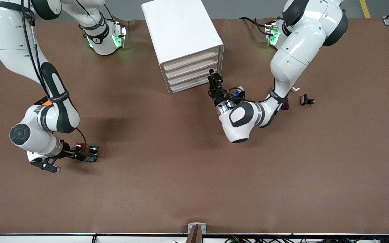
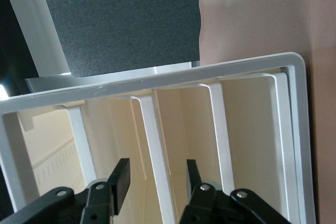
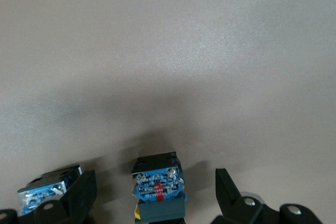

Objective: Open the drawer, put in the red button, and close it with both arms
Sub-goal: 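Grasp the red button with the right gripper while the left gripper grips the drawer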

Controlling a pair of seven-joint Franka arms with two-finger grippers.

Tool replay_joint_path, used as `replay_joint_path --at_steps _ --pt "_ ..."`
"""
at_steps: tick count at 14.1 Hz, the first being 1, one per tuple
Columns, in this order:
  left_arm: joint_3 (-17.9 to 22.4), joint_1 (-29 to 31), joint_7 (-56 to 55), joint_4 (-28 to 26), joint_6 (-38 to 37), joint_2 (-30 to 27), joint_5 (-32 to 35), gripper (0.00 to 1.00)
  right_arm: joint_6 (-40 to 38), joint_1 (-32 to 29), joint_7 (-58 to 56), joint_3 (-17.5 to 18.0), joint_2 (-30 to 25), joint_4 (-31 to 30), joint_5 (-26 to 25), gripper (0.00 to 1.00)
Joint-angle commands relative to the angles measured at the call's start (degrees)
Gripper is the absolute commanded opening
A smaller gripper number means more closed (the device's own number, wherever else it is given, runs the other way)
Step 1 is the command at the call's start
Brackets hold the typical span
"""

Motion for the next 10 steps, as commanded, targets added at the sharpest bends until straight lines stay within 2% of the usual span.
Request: replay_joint_path --at_steps 1,3,9,10 --pt "0.19 -1.34 -1.36 0.22 0.50 0.12 -1.58 0.51 0.23 -0.31 -0.34 0.18 -0.16 -0.54 0.63 0.95" --pt "0.19 -1.95 -1.36 -0.48 0.50 -0.24 -1.58 0.51 0.23 -0.32 -0.43 0.18 -0.24 -1.06 0.63 0.91" --pt "0.01 -4.06 -1.36 -5.84 0.50 -0.85 -1.58 0.51 0.75 -0.40 -1.39 0.18 -0.24 -2.21 0.62 0.90" --pt "-0.34 -4.15 -1.27 -6.98 0.50 -1.55 -1.67 0.51 0.67 -0.49 -2.01 0.18 -0.24 -2.21 0.63 0.76"
